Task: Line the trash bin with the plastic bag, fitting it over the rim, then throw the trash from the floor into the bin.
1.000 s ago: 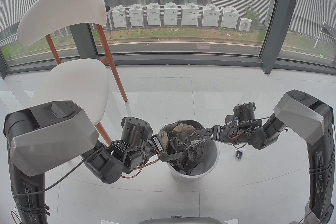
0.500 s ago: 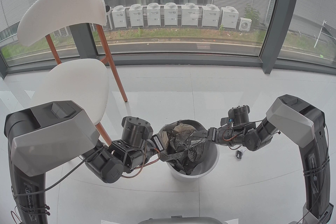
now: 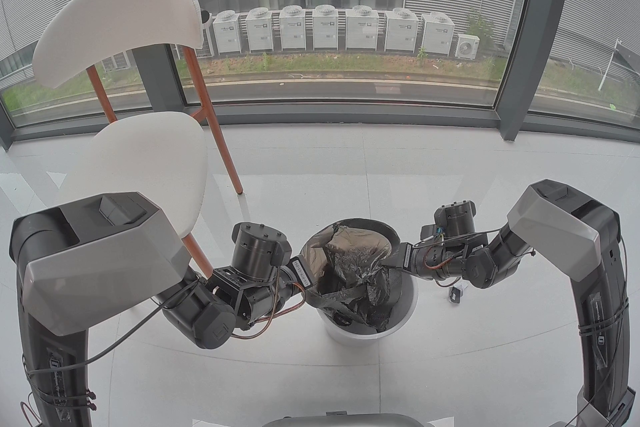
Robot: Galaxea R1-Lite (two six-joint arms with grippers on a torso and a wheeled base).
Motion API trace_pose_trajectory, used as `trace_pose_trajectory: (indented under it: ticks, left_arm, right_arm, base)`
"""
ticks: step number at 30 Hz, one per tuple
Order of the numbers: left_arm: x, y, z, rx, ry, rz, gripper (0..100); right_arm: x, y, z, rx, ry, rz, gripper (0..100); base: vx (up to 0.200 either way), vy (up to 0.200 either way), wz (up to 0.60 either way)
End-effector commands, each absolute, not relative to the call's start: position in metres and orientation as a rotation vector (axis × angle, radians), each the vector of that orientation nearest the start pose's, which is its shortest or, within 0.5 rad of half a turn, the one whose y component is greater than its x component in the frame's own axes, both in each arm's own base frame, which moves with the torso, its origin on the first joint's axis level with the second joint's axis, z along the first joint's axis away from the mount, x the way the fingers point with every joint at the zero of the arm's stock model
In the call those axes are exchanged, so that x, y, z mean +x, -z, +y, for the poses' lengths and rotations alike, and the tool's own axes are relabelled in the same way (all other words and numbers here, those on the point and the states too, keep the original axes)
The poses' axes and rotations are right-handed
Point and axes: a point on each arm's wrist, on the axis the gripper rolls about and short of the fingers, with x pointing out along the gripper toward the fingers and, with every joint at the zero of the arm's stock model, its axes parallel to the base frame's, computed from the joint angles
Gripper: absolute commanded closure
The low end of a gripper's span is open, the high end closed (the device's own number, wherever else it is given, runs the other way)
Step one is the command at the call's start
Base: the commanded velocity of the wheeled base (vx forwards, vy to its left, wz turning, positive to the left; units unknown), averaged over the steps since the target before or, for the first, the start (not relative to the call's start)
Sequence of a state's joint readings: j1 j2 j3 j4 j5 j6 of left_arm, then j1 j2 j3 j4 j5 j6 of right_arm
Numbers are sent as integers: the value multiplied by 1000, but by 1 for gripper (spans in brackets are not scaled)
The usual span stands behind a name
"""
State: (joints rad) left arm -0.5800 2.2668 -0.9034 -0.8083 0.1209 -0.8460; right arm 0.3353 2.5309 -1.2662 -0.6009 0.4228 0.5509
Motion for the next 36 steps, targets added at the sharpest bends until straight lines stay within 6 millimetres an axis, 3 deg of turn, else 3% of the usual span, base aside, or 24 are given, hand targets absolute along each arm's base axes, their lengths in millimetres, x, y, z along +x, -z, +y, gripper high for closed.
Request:
trace_pose_trajectory:
  ticks: [1,4,6,11,21,36]
  left_arm:
    - [329,-16,-212,-617,191,680,100]
    - [330,-16,-214,-620,196,674,100]
    - [333,-9,-216,-615,193,682,100]
    - [340,5,-219,-607,184,695,100]
    - [359,23,-202,-615,122,695,100]
    - [370,29,-186,-630,76,689,100]
  right_arm:
    - [421,21,152,532,-520,833,100]
    - [422,12,147,532,-515,811,100]
    - [420,-4,144,533,-517,789,100]
    - [413,-15,142,530,-512,781,100]
    - [423,-10,113,548,-432,764,100]
    - [429,-2,99,518,-403,766,100]
  base:
    - [0,0,0]
    - [0,0,0]
    - [0,0,0]
    - [0,0,0]
    - [0,0,0]
    - [0,0,0]
